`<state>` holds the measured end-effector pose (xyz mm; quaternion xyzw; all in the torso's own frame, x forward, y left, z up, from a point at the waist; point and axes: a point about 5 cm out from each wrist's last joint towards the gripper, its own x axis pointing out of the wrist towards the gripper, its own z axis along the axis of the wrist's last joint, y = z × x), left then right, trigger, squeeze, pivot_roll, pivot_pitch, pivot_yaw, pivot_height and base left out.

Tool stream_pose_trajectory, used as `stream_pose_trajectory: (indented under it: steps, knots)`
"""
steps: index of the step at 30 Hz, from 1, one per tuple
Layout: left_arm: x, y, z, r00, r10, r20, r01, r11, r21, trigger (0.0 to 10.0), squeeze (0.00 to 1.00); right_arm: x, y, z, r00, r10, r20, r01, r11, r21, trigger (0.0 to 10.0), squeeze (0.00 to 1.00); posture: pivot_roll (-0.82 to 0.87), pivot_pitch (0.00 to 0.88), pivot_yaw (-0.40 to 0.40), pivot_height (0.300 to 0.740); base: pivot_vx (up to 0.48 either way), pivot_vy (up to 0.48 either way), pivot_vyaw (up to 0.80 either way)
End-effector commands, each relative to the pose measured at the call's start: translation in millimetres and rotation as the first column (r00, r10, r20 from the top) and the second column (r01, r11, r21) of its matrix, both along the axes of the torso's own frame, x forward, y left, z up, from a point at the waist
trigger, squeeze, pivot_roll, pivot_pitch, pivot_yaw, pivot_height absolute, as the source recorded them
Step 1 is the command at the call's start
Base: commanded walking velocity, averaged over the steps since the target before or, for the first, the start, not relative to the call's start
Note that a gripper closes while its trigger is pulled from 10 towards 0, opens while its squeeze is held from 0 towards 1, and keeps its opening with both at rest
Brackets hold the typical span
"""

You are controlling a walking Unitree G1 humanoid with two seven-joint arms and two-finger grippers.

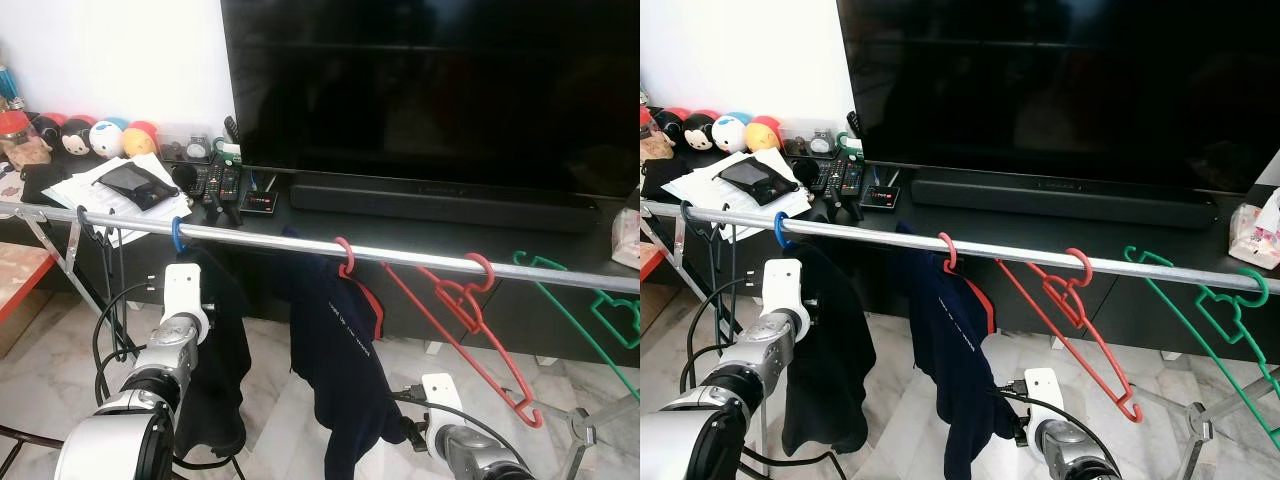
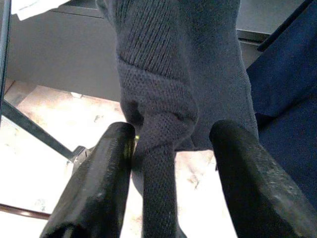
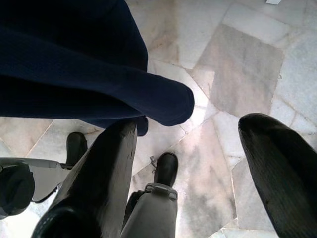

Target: Hang hanger

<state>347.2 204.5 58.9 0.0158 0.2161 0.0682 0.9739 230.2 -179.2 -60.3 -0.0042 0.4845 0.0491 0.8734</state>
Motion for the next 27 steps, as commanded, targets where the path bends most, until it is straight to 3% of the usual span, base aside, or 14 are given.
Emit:
stream_pose_trajectory:
  steps: [1, 27]
  knots:
    - [0.6, 1.8, 0.5, 1.0, -0.002, -0.012, 0.002, 1.0, 0.007, 0.0, 0.0, 3.4, -0.8, 2.3, 1.0, -0.011, 0.009, 0.011, 1.0, 0.007, 10.0, 0.0, -0.07, 0.0, -0.023, 0.74, 0.0, 0.0, 0.0]
    - [-0.7, 4.3, 0.8, 1.0, -0.006, 0.025, 0.006, 1.0, -0.01, 0.0, 0.0, 3.4, -1.0, 2.3, 1.0, -0.014, 0.009, 0.014, 1.0, 0.009, 10.0, 0.0, -0.07, 0.0, -0.025, 0.74, 0.0, 0.0, 0.0]
